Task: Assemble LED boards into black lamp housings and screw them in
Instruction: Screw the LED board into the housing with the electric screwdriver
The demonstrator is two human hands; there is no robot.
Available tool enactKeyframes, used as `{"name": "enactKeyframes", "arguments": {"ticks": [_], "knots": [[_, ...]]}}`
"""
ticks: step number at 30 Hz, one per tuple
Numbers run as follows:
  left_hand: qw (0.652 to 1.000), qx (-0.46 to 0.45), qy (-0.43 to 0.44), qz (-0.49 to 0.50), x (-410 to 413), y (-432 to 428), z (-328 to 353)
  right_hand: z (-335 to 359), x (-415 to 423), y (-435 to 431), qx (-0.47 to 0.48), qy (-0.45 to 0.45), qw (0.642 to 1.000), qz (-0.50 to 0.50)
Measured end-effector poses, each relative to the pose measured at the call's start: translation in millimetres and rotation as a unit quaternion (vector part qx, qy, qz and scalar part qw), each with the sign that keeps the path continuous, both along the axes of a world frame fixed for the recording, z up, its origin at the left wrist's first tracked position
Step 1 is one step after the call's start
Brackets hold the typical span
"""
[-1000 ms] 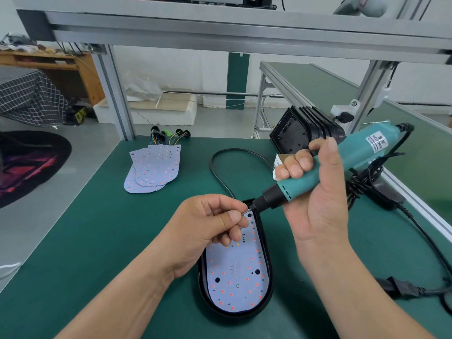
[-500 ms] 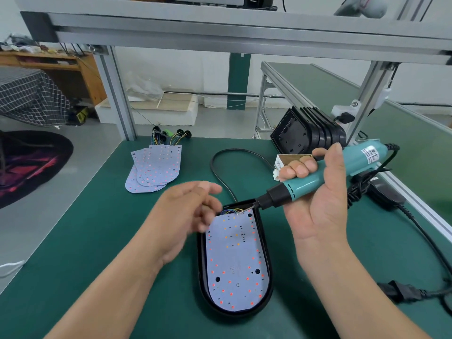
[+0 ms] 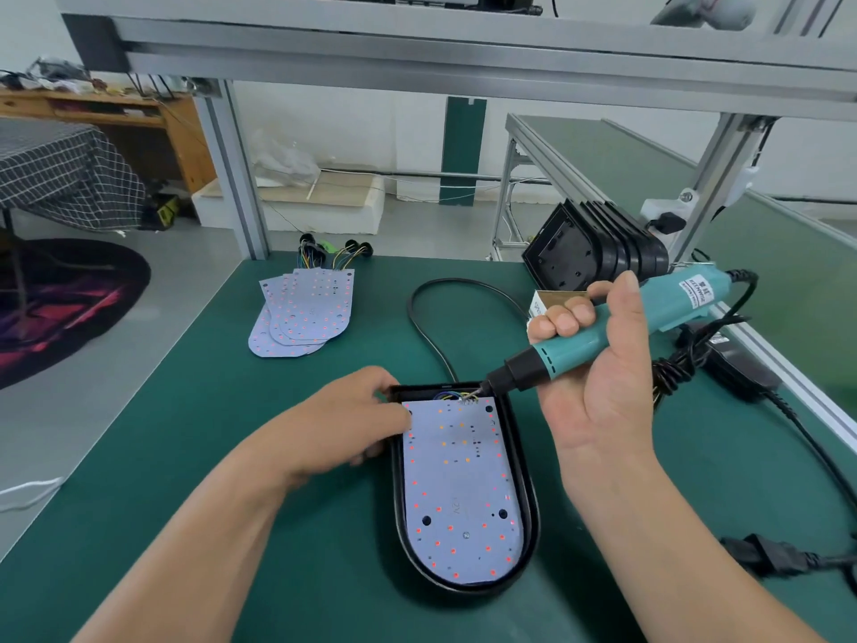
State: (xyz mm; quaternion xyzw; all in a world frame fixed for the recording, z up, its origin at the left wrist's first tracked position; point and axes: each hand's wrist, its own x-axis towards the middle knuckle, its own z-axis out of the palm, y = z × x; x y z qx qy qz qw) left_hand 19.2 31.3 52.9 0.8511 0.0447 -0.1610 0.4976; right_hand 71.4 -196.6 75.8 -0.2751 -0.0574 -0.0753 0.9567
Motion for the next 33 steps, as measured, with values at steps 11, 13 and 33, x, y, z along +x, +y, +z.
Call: {"name": "enactKeyframes", "arguments": {"ticks": [11, 13, 33], "knots": [[0.997, -0.044, -0.011, -0.064, -8, -11, -8, 0, -3, 18, -0.061, 0.005, 0.998, 0.003], [0.998, -0.023, -0.025, -0.058, -7, -13, -9, 1, -3, 22, -0.074, 0.002, 0.997, 0.006], [0.998, -0.015, -0.032, -0.044, -7, -22, -12, -10, -6, 32, -0.18, -0.047, 0.982, 0.02]]}}
